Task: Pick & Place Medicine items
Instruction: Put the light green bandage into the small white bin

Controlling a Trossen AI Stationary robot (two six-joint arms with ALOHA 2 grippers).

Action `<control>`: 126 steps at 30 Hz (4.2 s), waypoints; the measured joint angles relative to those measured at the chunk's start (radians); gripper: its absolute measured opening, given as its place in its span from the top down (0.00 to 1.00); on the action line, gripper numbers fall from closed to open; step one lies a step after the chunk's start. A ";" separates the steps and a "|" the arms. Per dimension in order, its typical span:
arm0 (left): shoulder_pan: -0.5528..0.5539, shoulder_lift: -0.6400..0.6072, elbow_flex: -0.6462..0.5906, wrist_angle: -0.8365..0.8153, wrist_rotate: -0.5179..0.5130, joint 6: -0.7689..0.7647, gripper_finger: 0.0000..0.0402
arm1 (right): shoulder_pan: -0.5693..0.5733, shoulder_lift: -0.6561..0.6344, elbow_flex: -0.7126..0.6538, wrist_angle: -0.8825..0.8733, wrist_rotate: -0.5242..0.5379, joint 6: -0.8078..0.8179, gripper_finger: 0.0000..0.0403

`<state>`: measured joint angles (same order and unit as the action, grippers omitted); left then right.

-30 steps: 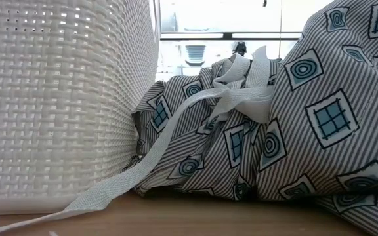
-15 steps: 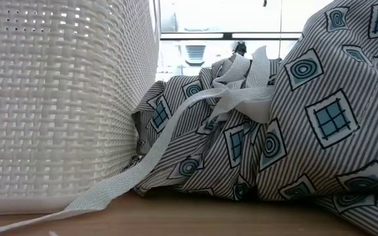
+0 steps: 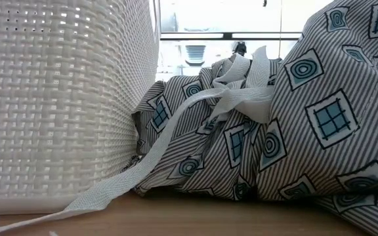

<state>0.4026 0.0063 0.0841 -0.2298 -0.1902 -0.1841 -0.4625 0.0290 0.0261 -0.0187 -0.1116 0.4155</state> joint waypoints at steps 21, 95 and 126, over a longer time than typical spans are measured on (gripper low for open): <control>0.000 0.002 0.000 0.000 0.000 0.000 0.62 | 0.000 -0.001 0.000 1.122 0.040 0.181 0.98; -0.001 0.002 0.000 0.000 0.000 0.000 0.62 | -0.003 1.308 0.912 -0.166 0.085 -0.799 0.98; 0.000 0.002 0.000 0.000 0.000 0.000 0.62 | -0.002 1.311 0.913 -0.190 -0.133 -0.567 0.92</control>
<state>0.4023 0.0086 0.0840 -0.2302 -0.1899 -0.1840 -0.4641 1.3400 0.9394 -0.2082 -0.2447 -0.1515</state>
